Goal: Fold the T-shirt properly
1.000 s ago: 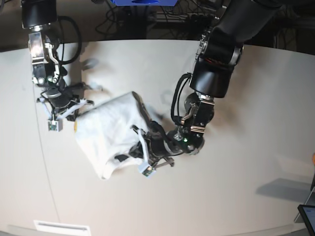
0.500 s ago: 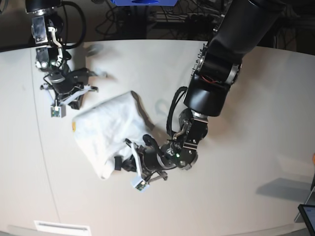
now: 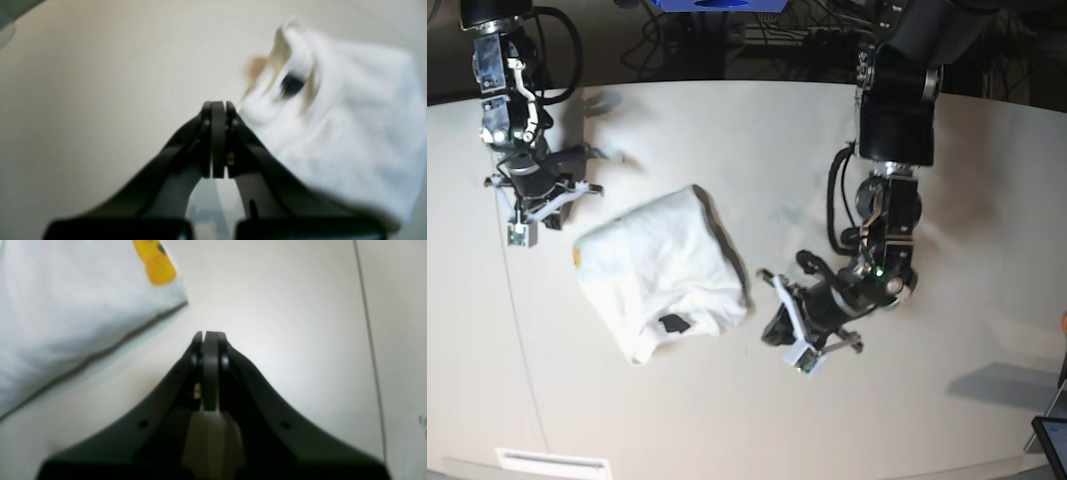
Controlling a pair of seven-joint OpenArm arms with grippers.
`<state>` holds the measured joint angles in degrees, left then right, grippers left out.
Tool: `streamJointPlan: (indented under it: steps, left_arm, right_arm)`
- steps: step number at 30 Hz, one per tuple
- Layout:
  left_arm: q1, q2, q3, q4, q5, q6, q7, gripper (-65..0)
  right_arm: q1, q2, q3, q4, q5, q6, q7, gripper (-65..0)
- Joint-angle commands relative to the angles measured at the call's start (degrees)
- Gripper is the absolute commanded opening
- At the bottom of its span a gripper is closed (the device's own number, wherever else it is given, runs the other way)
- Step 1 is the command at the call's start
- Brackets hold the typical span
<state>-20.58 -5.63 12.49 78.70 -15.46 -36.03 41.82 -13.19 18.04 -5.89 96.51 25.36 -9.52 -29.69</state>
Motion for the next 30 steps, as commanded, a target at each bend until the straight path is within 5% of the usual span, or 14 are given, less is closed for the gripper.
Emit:
streamJointPlan:
  steps: [1, 7, 12, 25, 30]
  left_arm:
    - [-0.1, -0.3, -0.6, 3.3, 0.4, -0.1, -1.3, -65.0]
    - [7.9, -1.1, -3.9, 6.0, 10.4, -0.5, -1.3, -65.0]
    - [6.5, -0.7, -3.4, 3.9, 7.8, -0.5, -1.3, -65.0]
    - [-3.9, 8.6, -3.3, -12.8, 7.5, -0.5, -1.5, -65.0]
    - [-7.4, 10.9, -2.5, -20.5, 7.6, -0.3, -5.9, -65.0]
  right_arm:
    - [1.9, 0.7, 0.2, 0.5, 0.1, 0.2, 1.3, -64.7]
    - [9.1, 1.9, -0.2, -6.6, 0.2, 0.2, 1.3, -64.7]
    - [12.7, 1.8, -0.3, -8.8, 0.2, 0.4, 1.3, -64.7]
    - [16.8, -0.7, -3.0, -9.1, 0.3, 4.3, -1.5, -64.7]
    - [15.5, -2.4, -3.0, -9.1, 0.3, 4.3, -2.1, -64.7]
